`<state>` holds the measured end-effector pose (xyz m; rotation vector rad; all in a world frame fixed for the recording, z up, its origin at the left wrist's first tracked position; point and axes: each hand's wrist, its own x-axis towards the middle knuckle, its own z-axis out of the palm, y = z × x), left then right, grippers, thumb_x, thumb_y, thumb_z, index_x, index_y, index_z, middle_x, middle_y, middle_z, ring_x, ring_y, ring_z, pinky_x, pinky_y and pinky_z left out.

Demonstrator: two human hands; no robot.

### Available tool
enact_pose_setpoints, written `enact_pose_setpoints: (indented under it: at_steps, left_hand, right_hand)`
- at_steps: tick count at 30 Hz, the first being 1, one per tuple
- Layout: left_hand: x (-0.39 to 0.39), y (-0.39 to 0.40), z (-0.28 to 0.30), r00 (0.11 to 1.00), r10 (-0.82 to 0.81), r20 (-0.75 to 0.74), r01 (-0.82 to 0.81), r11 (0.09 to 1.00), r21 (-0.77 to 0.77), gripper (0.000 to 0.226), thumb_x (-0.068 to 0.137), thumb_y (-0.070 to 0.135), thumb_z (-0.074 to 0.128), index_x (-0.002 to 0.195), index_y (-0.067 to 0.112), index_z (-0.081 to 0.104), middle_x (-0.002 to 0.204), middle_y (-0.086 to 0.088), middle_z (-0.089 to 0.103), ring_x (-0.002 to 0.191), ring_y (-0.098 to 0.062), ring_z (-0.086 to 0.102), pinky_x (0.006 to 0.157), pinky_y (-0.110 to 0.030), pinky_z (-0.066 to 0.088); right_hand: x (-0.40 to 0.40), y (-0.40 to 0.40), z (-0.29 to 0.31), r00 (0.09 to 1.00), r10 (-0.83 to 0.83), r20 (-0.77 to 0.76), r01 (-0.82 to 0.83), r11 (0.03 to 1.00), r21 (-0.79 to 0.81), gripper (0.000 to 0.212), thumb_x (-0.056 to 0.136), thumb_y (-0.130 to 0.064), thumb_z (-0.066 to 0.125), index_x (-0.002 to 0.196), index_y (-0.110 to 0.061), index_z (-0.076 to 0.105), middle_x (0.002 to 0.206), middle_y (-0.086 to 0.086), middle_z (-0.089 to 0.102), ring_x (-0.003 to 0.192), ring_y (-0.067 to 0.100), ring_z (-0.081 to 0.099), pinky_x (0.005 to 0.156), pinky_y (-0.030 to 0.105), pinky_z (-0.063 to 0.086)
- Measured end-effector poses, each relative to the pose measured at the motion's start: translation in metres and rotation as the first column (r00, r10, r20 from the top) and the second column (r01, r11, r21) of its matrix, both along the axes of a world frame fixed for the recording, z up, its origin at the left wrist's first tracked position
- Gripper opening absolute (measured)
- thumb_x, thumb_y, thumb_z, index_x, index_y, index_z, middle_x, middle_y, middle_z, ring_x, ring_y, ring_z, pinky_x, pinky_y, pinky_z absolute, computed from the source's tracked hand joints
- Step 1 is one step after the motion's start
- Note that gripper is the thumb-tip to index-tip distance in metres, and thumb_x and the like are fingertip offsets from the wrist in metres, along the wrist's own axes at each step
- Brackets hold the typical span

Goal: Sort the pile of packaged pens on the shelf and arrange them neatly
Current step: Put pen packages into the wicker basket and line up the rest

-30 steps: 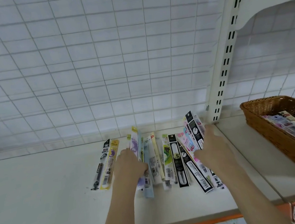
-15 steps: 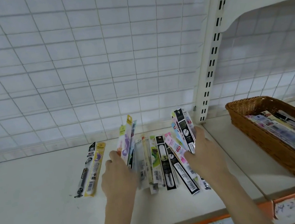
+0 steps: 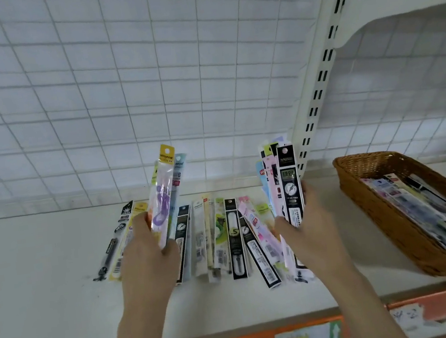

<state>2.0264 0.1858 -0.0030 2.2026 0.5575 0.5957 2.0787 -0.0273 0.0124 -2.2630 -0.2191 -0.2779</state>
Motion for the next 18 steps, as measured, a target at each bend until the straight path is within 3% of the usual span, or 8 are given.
enact_pose_setpoints:
  at_steps: [2, 4, 9, 12, 14, 18]
  left_hand:
    - [-0.002, -0.009, 0.004, 0.999, 0.027, 0.031, -0.027, 1.0, 0.014, 0.042, 0.081, -0.005, 0.051, 0.122, 0.003, 0.041, 0.08, -0.01, 0.055, 0.069, -0.033, 0.049, 0.061, -0.036, 0.04]
    - [-0.004, -0.024, 0.009, 0.996, 0.046, 0.073, -0.048, 0.999, 0.016, 0.042, 0.081, -0.007, 0.05, 0.122, 0.001, 0.041, 0.076, -0.009, 0.053, 0.065, -0.031, 0.047, 0.057, -0.034, 0.034]
    - [-0.006, -0.083, 0.017, 0.989, 0.074, 0.126, -0.077, 0.997, 0.022, 0.043, 0.085, -0.004, 0.051, 0.125, 0.002, 0.038, 0.078, -0.012, 0.055, 0.064, -0.031, 0.048, 0.056, -0.033, 0.032]
    - [-0.006, -0.137, 0.022, 0.983, 0.078, 0.164, -0.082, 0.997, 0.016, 0.04, 0.085, -0.005, 0.051, 0.123, 0.002, 0.038, 0.075, -0.01, 0.051, 0.058, -0.03, 0.043, 0.047, -0.03, 0.026]
    - [-0.006, -0.174, 0.024, 0.977, 0.049, 0.209, -0.056, 0.998, 0.028, 0.038, 0.085, -0.005, 0.052, 0.12, 0.001, 0.041, 0.075, -0.008, 0.05, 0.057, -0.029, 0.045, 0.046, -0.028, 0.025]
    - [-0.009, -0.233, 0.02, 0.973, 0.006, 0.23, -0.012, 1.0, 0.025, 0.037, 0.084, -0.001, 0.054, 0.119, 0.003, 0.042, 0.077, -0.008, 0.053, 0.057, -0.027, 0.045, 0.047, -0.023, 0.027]
  right_hand:
    - [-0.001, -0.011, 0.006, 0.999, 0.037, 0.012, -0.038, 0.998, 0.047, 0.057, 0.085, -0.006, 0.059, 0.135, -0.017, 0.035, 0.124, -0.001, 0.06, 0.104, 0.017, 0.059, 0.069, 0.019, 0.041]
    - [-0.001, -0.027, 0.012, 0.997, 0.06, 0.046, -0.063, 0.995, 0.078, 0.056, 0.085, -0.005, 0.058, 0.135, -0.017, 0.035, 0.118, -0.003, 0.059, 0.099, 0.016, 0.058, 0.067, 0.02, 0.04]
    - [0.003, -0.09, 0.025, 0.989, 0.093, 0.114, -0.103, 0.99, 0.092, 0.055, 0.084, -0.003, 0.059, 0.133, -0.013, 0.035, 0.109, -0.007, 0.055, 0.076, -0.005, 0.052, 0.058, -0.001, 0.039]
    - [0.002, -0.145, 0.031, 0.991, 0.059, 0.122, -0.081, 0.98, 0.182, 0.054, 0.084, -0.003, 0.06, 0.132, -0.015, 0.036, 0.099, -0.013, 0.056, 0.078, -0.02, 0.053, 0.057, 0.0, 0.041]
    - [-0.001, -0.18, 0.035, 0.992, 0.022, 0.122, -0.052, 0.968, 0.245, 0.052, 0.086, -0.007, 0.06, 0.13, -0.02, 0.035, 0.096, -0.015, 0.056, 0.077, -0.017, 0.055, 0.055, 0.006, 0.043]
    - [-0.001, -0.237, 0.039, 0.984, -0.053, 0.169, 0.002, 0.957, 0.289, 0.055, 0.086, -0.014, 0.062, 0.133, -0.018, 0.035, 0.102, -0.009, 0.058, 0.077, 0.003, 0.059, 0.058, 0.012, 0.039]
